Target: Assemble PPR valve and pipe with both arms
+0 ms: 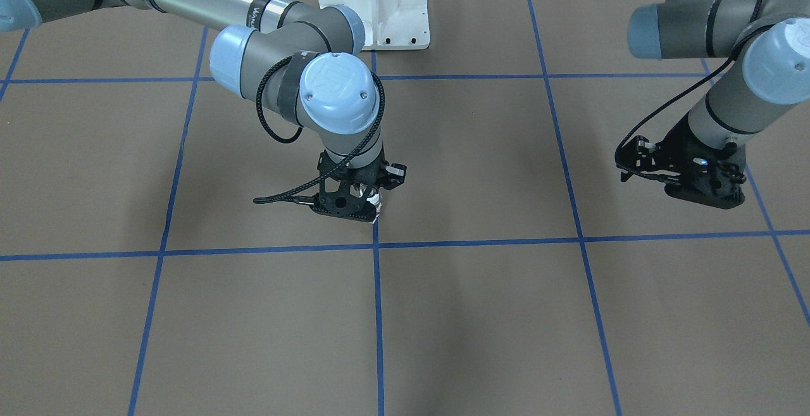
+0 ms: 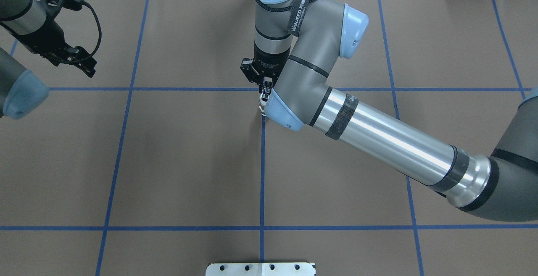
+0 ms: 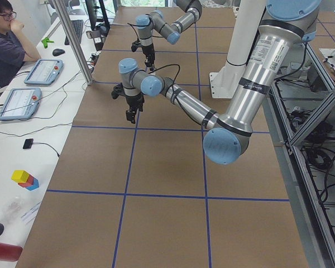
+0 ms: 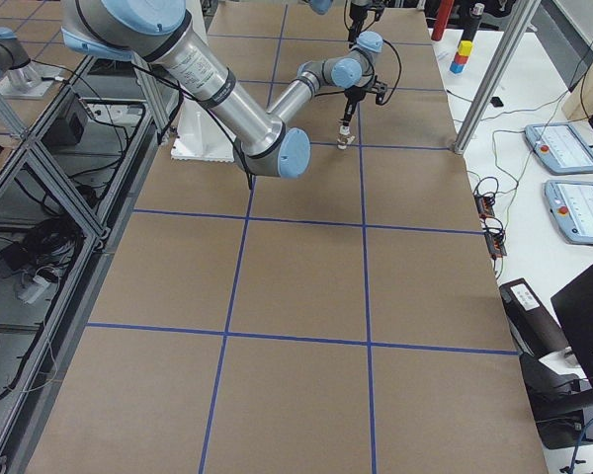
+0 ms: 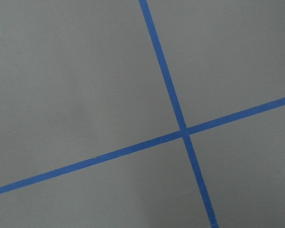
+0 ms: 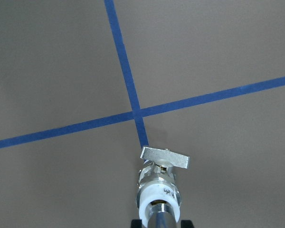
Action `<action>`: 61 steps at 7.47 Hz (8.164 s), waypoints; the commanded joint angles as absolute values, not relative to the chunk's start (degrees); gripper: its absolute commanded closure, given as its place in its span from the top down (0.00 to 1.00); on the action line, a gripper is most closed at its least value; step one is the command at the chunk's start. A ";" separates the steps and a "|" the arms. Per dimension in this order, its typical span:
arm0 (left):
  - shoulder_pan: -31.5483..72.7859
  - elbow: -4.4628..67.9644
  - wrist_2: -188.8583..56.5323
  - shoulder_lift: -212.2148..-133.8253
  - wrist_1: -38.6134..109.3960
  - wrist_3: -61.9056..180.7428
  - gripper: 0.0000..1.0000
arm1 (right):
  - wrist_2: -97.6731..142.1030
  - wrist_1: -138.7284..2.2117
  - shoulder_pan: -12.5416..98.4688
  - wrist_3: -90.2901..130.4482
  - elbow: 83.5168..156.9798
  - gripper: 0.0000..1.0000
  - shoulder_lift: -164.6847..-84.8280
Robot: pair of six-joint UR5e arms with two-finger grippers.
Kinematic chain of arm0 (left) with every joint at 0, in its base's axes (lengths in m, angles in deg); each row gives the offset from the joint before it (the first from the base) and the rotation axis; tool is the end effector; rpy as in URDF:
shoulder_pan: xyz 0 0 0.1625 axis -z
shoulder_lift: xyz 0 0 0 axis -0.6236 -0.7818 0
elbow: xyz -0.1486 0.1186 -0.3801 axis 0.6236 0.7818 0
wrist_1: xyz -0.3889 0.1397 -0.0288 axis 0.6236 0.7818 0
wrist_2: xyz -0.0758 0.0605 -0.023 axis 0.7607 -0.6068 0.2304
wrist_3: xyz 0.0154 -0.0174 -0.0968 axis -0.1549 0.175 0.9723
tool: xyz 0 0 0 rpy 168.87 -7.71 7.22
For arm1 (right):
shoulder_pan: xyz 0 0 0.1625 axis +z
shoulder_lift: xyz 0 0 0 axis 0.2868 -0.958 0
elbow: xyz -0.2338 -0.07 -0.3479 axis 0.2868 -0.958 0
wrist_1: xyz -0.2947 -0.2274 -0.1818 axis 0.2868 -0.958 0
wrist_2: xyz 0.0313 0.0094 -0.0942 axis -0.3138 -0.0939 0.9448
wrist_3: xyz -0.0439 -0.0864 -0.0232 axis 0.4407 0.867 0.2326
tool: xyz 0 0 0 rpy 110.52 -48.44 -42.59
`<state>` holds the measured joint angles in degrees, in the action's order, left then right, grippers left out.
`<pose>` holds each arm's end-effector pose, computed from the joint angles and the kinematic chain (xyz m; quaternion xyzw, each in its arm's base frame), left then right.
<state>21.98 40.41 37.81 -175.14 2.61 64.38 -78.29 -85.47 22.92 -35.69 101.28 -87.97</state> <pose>0.2375 -0.5742 0.3850 0.0625 0.3560 0.1444 0.9212 -0.5530 -0.5588 0.1435 -0.0945 -0.3975 0.0824 0.9090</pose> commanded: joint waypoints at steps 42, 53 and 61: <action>51.95 41.17 46.25 -152.10 4.10 36.95 1.00 | -86.78 -81.59 73.16 38.34 120.25 1.00 -145.38; 51.78 37.20 46.07 -151.75 4.45 37.39 1.00 | -86.78 -94.26 74.74 39.22 123.76 1.00 -145.47; 51.77 37.37 45.99 -151.93 4.45 37.39 1.00 | -86.86 -94.26 74.74 39.04 123.76 1.00 -146.79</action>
